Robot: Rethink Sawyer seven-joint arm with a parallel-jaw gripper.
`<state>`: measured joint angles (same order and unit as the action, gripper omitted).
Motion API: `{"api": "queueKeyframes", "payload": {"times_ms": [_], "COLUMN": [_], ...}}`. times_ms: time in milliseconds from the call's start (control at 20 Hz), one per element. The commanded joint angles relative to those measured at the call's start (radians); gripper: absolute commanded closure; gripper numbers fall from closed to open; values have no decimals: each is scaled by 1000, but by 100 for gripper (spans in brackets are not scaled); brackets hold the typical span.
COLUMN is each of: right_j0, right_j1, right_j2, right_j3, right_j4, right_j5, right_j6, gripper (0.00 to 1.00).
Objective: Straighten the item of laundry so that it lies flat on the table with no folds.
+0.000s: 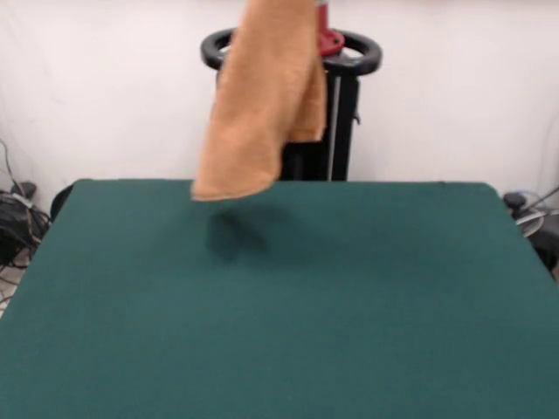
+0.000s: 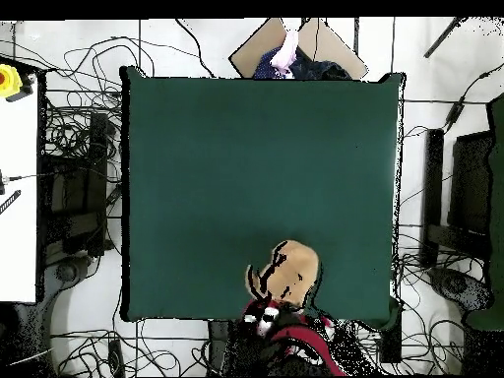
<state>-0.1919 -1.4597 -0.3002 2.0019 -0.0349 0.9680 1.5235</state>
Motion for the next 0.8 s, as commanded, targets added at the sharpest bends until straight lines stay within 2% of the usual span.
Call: {"api": "queueKeyframes", "payload": {"times_ms": [50, 150, 250, 450, 600, 800], "right_j0": [-208, -269, -294, -329, -308, -246], "right_j1": [3, 16, 27, 126, 251, 321], "right_j2": [51, 91, 126, 255, 304, 288], "right_j3": [72, 76, 99, 196, 183, 136], "right_j4": [32, 32, 21, 19, 14, -8], "right_j5": [-146, -180, -250, -526, -579, -572], "right_j6": [-493, -534, -508, -385, -281, -202], "gripper": [100, 100, 100, 100, 100, 100]}}
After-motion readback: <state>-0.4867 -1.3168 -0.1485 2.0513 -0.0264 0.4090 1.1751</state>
